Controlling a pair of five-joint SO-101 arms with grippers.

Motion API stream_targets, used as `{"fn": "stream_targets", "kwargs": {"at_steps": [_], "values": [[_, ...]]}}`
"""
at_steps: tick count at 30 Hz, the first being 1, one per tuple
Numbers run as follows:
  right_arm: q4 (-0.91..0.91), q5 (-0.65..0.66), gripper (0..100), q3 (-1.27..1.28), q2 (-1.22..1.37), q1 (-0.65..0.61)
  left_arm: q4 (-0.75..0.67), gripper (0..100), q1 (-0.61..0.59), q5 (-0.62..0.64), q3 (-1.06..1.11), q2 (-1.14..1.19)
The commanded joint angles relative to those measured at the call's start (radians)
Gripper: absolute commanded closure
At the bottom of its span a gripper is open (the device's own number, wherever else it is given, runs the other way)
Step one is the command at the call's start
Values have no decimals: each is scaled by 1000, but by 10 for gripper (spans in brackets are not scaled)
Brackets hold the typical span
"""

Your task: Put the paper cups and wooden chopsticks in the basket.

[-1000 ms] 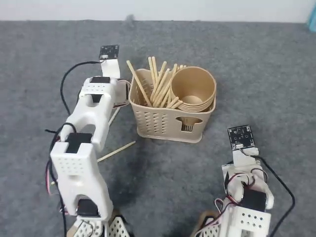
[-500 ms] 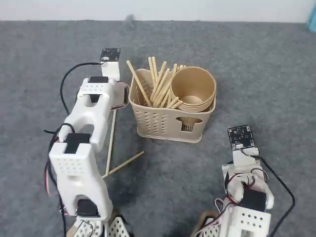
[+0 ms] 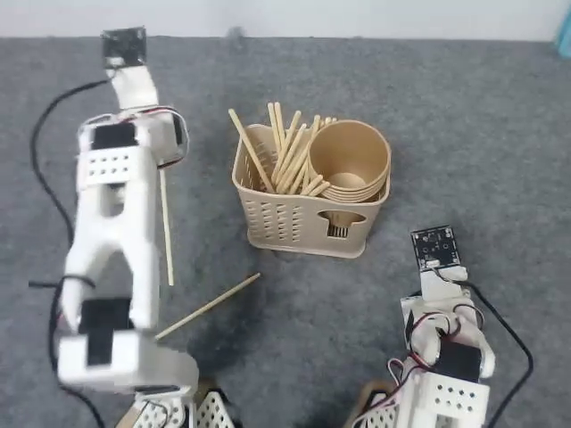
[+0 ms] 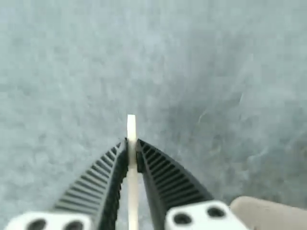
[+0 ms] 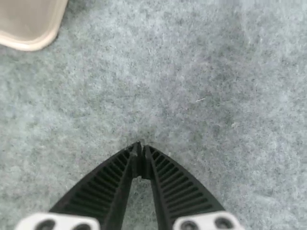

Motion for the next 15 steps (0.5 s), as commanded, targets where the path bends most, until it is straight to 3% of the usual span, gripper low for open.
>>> {"fn": "stream_targets", "kwargs": {"at_steps": [1, 4, 9, 15], "values": [[8, 12, 992, -17, -10, 1, 0, 988, 21, 51, 56, -264], [8, 12, 992, -17, -10, 1, -51, 988, 43, 57, 119, -417], [8, 12, 992, -17, -10, 1, -311, 988, 83, 60, 386, -704], [8, 12, 992, -17, -10, 1, -529, 988, 170, 60, 659, -984]]}}
